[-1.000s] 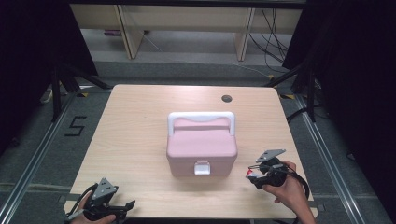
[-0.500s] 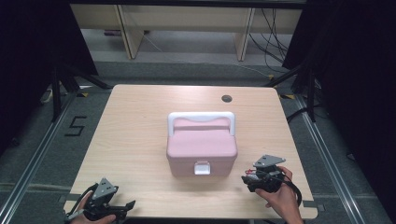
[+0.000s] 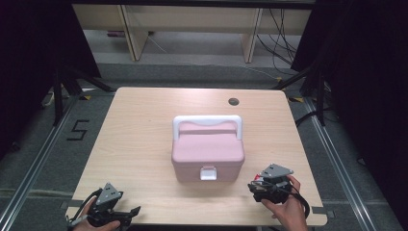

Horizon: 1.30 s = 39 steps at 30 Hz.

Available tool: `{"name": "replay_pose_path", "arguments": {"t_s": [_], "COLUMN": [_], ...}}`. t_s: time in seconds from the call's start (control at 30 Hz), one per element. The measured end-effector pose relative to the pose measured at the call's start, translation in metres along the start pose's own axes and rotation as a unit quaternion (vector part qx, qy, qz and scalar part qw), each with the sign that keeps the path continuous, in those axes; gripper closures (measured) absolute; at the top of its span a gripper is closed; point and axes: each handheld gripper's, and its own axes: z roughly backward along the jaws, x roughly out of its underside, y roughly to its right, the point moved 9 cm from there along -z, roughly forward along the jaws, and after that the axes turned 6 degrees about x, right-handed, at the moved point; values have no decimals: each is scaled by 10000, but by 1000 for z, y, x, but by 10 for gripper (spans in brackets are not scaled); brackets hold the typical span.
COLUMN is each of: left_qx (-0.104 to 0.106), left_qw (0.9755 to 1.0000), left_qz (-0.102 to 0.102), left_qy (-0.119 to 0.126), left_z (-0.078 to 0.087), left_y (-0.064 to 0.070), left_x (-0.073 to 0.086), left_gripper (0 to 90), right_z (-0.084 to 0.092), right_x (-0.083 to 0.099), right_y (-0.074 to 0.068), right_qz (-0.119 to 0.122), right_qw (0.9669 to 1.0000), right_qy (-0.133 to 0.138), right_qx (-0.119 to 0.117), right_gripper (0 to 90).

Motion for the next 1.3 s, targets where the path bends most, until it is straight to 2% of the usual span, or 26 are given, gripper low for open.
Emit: {"name": "replay_pose_path", "arguments": {"t_s": [0.03,0.07,0.13,0.17,0.27,0.3,0.33,0.37,0.43,0.5,0.53,0.57,0.6,0.63,0.7,0.73,0.8,0.9,0.93,0.97,1.03,1.07,1.1,1.17,1.23,1.3], "left_qx": [-34,-12,0,-36,-10,-56,-41,-31,-20,-18,11,-24,7,23,74,100,98,247,214,245,266,299,306,344,319,398], "left_qw": [9999,10000,10000,9998,10000,9998,9998,9999,9999,10000,9997,9996,9996,9995,9993,9991,9988,9985,9979,9982,9972,9973,9970,9966,9968,9963], "left_qz": [-5,-14,34,-54,32,-1,4,76,65,33,58,149,138,144,158,169,180,95,119,30,38,-56,-41,-137,-216,-238], "left_qy": [120,31,86,161,41,178,191,151,122,87,229,253,254,265,335,388,440,484,603,544,702,673,713,742,700,718], "left_z": [-1,1,0,-1,1,-1,0,2,0,1,1,1,1,1,0,0,0,1,1,3,4,5,5,6,6,5], "left_y": [-1,-1,0,-3,-1,-2,-1,0,0,-1,-1,0,0,0,0,0,1,2,2,0,-2,-4,-4,-7,-8,-9], "left_x": [-2,0,-1,-3,0,-3,-4,-3,-2,-2,-5,-6,-7,-9,-12,-15,-21,-35,-40,-45,-59,-66,-71,-83,-93,-101], "left_gripper": [158,158,158,158,157,158,158,158,158,158,158,157,158,158,158,158,158,157,157,158,164,169,175,183,187,197], "right_z": [1,0,2,3,7,10,10,11,13,15,14,17,18,17,18,19,18,19,18,19,20,20,20,21,20,20], "right_x": [1,2,4,5,6,7,8,9,12,13,12,14,15,14,15,17,17,21,20,20,21,20,20,22,22,23], "right_y": [-3,-3,-4,-6,-6,-8,-8,-8,-11,-12,-11,-14,-15,-13,-14,-17,-15,-18,-16,-16,-19,-16,-16,-18,-14,-14], "right_qz": [-79,-2,39,-26,57,-44,-30,-12,-104,-92,-3,-108,-152,-35,-108,-226,-212,-368,-219,-222,-316,-239,-224,-363,-174,-210], "right_qw": [10000,10000,10000,10000,10000,10000,10000,10000,9999,9999,9999,9999,9998,9998,9997,9996,9994,9990,9992,9992,9990,9992,9992,9989,9991,9991], "right_qy": [-31,-15,-32,-48,13,-8,15,21,48,74,154,112,94,187,214,139,229,102,248,254,183,249,276,183,311,299], "right_qx": [-32,-2,39,21,63,80,71,69,13,-10,5,-31,-55,-28,-78,-132,-164,-234,-210,-198,-270,-214,-193,-238,-217,-226], "right_gripper": [285,286,285,285,285,285,285,285,285,285,285,285,285,285,285,285,285,285,285,285,285,285,285,285,286,286]}}
